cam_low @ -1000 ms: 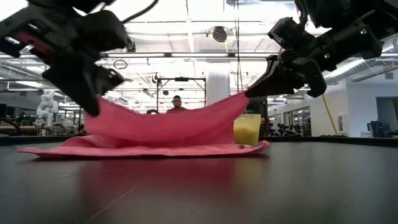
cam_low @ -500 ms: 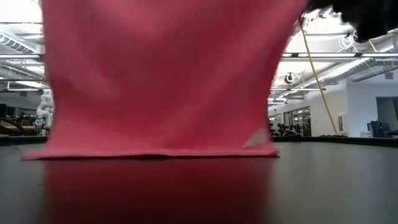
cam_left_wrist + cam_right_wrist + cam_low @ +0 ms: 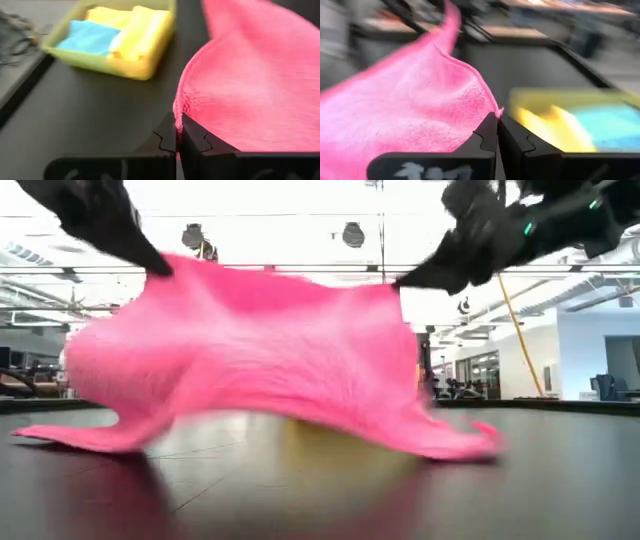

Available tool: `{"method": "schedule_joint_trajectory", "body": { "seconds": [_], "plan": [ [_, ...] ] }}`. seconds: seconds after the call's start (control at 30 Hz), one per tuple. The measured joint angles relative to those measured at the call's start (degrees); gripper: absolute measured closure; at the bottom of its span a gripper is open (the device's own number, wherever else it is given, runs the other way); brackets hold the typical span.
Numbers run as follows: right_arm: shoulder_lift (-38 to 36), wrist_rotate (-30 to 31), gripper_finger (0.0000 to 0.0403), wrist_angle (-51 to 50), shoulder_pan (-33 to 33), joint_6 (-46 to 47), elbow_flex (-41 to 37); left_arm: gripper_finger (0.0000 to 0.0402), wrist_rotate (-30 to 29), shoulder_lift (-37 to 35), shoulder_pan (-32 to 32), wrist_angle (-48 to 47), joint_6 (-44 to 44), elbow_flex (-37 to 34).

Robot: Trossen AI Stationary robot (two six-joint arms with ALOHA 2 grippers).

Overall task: Fold microfiber towels
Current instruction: Fold the pink towel

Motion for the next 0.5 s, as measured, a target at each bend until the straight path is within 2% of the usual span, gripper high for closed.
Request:
{"method": "schedule_joint_trajectory", "body": {
  "seconds": [0.1, 0.2, 0.27, 0.37, 0.5],
  "plan": [
    [0.0, 5.2, 0.0403, -5.0, -2.7, -0.3, 0.0, 0.0393, -3.0, 0.0, 2.1, 2.7, 0.6, -3.7],
    [0.0, 5.5, 0.0403, -5.5, -3.8, -1.2, 0.0, 0.0398, -5.0, 0.0, 2.7, 4.1, 1.5, -5.0],
    [0.0, 4.7, 0.0403, -5.7, -3.6, -1.4, 0.0, 0.0396, -4.3, 0.0, 2.3, 4.5, 1.5, -5.0],
    [0.0, -3.4, 0.0403, -5.8, -2.5, -1.6, 0.0, 0.0395, 1.5, 0.0, 0.6, 7.8, 2.2, -5.0],
    [0.0, -23.8, 0.0403, -5.8, -0.4, -1.2, 0.0, 0.0397, 15.6, 0.0, -3.4, 16.1, 3.0, -5.0]
  ]
}}
